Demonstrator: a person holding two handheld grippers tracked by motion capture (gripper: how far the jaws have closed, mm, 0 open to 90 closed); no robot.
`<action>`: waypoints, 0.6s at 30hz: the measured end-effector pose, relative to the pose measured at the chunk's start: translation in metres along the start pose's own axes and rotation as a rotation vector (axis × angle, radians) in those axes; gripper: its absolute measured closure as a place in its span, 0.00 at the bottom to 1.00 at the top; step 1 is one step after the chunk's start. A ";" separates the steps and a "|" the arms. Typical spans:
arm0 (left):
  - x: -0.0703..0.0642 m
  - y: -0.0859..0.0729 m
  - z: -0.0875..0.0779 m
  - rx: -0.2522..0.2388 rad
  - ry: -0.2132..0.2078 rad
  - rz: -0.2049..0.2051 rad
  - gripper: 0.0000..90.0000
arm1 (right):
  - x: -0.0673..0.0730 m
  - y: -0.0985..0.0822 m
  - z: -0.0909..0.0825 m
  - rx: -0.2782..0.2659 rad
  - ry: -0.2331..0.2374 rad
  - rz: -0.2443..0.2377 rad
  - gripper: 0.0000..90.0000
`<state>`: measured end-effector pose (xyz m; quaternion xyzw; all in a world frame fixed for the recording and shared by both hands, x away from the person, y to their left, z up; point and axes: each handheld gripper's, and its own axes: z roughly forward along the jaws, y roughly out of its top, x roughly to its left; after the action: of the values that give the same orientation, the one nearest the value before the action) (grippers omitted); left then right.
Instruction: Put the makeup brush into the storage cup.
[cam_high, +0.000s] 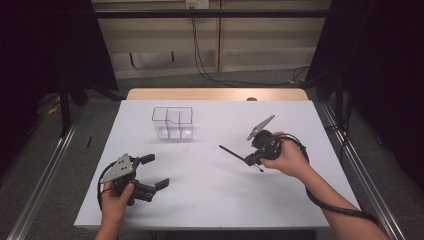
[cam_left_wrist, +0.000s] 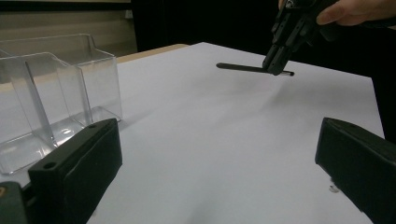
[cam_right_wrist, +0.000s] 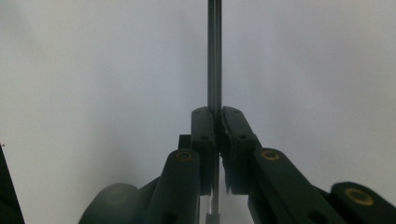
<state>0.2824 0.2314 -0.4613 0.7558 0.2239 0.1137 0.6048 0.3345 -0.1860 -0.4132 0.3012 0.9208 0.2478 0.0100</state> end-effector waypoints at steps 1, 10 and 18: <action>0.000 0.000 0.000 0.000 0.000 0.001 0.01 | 0.001 0.001 0.000 0.002 0.000 -0.005 0.94; 0.001 0.000 -0.002 -0.003 0.003 0.000 0.01 | 0.011 0.005 0.002 0.005 0.020 -0.042 0.94; 0.001 0.000 -0.002 0.002 -0.001 0.004 0.01 | 0.018 0.007 0.002 0.009 0.034 -0.073 0.94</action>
<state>0.2825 0.2332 -0.4611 0.7569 0.2222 0.1146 0.6038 0.3238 -0.1698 -0.4095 0.2630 0.9323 0.2483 0.0022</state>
